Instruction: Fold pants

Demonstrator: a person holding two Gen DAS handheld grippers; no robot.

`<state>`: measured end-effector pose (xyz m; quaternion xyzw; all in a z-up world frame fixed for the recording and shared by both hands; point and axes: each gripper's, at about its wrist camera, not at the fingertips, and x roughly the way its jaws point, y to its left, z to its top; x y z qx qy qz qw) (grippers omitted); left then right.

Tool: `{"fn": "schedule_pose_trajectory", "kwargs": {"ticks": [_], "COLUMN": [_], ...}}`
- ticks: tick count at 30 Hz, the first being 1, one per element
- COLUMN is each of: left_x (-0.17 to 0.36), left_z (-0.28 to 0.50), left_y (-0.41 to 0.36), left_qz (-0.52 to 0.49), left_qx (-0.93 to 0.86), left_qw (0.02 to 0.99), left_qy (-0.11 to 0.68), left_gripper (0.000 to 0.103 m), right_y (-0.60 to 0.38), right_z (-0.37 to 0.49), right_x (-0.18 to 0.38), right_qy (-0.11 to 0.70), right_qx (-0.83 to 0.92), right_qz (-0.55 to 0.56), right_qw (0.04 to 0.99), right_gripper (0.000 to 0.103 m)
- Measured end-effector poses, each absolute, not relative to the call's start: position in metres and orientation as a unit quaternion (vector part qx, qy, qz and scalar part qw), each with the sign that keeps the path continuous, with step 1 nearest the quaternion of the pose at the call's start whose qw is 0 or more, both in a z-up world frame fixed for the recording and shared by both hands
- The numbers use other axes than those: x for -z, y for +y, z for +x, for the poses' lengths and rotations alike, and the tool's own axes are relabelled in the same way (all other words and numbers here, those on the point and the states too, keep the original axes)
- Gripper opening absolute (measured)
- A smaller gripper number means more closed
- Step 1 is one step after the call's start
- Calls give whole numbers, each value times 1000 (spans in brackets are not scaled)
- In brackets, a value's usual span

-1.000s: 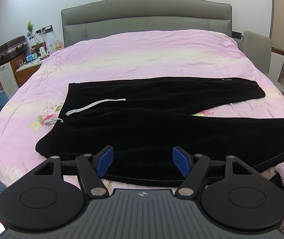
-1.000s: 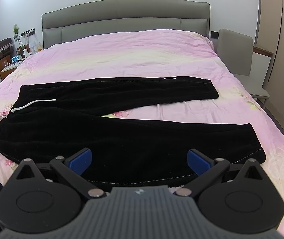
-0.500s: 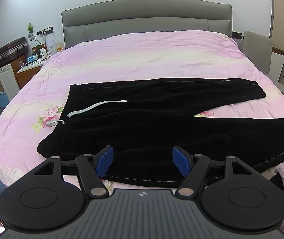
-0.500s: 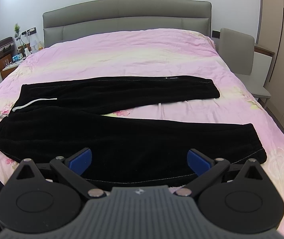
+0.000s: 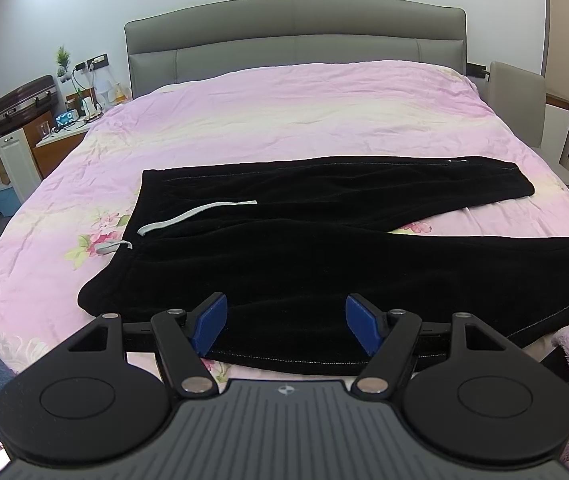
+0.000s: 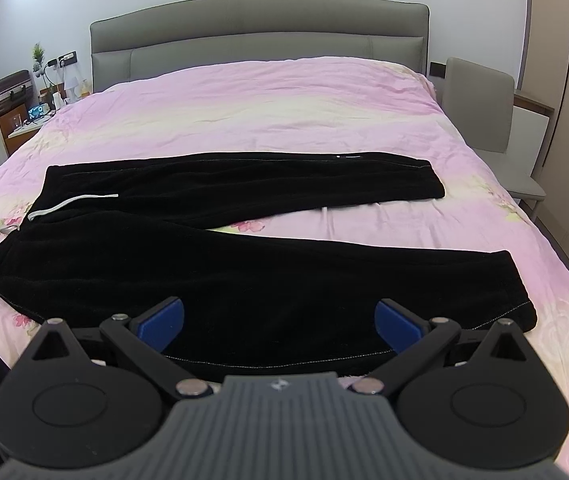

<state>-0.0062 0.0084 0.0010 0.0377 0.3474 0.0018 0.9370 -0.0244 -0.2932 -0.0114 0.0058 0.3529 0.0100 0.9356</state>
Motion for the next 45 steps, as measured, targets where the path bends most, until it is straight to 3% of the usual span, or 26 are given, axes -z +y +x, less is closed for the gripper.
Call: {"fn": "schedule_pose_trajectory", "kwargs": {"ticks": [15, 26, 28, 33, 39, 45], "left_x": [-1, 7, 10, 17, 49, 106], "left_z": [-6, 13, 18, 40, 73, 98], "left_y": [8, 33, 41, 67, 100, 120], "left_qz": [41, 137, 166, 229, 347, 436], "left_qx": [-4, 59, 78, 106, 122, 151], "left_qw": [936, 915, 904, 872, 813, 737], "left_qy": [351, 375, 386, 419, 451, 494], "left_gripper": [81, 76, 76, 74, 73, 73], "right_y": [-293, -326, -337, -368, -417, -463], "right_z": [-23, -3, 5, 29, 62, 88], "right_x": [14, 25, 26, 32, 40, 54], "right_qy": [356, 361, 366, 400, 452, 496], "right_qx": [-12, -48, -49, -64, -55, -47], "right_qz": [7, -43, -67, -111, -148, -176], "right_qw": [935, 930, 927, 907, 878, 849], "right_gripper": [98, 98, 95, 75, 65, 63]}}
